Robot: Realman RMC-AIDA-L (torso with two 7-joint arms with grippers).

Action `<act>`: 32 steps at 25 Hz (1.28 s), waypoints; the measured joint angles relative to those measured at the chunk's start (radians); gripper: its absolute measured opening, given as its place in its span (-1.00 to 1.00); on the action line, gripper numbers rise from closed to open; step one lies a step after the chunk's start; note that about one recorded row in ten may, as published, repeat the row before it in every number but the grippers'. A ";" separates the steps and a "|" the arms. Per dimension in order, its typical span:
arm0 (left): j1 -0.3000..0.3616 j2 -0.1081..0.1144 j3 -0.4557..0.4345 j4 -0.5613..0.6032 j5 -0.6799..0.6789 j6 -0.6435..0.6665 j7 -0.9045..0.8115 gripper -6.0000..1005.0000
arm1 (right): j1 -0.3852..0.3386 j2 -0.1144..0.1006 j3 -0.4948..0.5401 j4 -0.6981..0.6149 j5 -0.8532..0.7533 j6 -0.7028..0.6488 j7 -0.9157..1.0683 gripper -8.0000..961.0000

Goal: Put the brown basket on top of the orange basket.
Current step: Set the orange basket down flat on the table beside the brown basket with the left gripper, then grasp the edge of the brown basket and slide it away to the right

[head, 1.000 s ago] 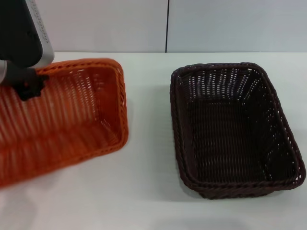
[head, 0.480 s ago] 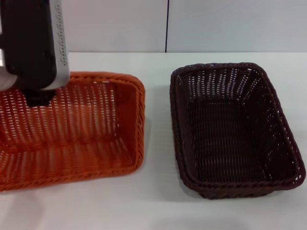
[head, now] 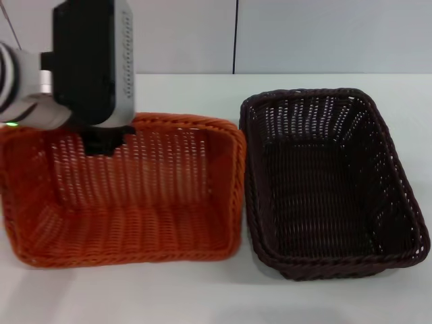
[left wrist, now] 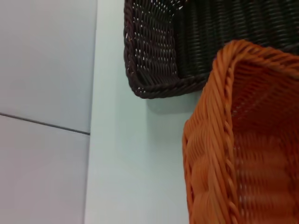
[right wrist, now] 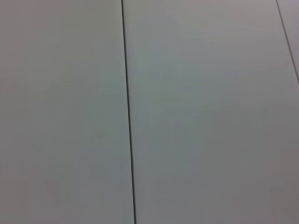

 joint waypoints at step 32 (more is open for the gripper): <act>-0.071 -0.006 -0.019 0.260 0.001 0.402 -0.056 0.07 | 0.017 -0.003 0.007 0.007 0.000 -0.006 0.000 0.42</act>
